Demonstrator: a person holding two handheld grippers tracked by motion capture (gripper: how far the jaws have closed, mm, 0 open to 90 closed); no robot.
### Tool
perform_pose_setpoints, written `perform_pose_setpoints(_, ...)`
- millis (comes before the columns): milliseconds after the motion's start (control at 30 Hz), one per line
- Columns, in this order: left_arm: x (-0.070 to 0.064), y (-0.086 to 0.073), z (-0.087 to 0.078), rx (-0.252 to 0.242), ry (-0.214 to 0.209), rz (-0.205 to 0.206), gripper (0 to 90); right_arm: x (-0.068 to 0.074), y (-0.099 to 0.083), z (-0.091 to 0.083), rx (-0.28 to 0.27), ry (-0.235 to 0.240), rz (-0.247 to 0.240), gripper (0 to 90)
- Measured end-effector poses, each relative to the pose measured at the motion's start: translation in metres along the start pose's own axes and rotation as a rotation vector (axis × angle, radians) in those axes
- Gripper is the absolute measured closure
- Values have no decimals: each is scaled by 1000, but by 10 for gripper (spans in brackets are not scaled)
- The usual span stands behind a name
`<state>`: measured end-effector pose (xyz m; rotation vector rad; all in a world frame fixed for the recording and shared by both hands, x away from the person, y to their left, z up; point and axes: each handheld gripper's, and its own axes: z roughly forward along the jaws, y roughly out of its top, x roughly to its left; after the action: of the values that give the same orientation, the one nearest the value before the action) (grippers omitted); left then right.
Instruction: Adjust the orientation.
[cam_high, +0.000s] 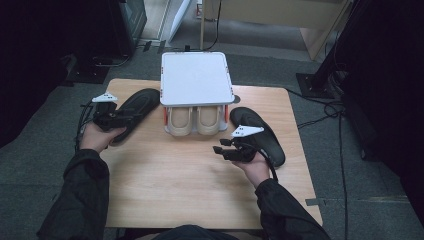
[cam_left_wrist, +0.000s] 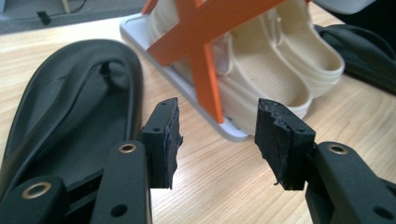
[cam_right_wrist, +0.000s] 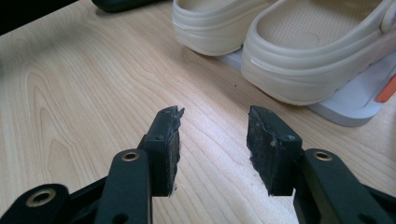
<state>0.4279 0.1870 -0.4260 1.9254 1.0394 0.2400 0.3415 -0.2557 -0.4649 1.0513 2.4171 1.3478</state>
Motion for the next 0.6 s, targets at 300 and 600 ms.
perform_pose_setpoints(300,13,-7,9,5,19,-7,521,3,0,5,10,8,-11,548)
perform_pose_setpoints(600,27,-15,25,39,56,-19,534,3,1,7,10,5,-12,548)
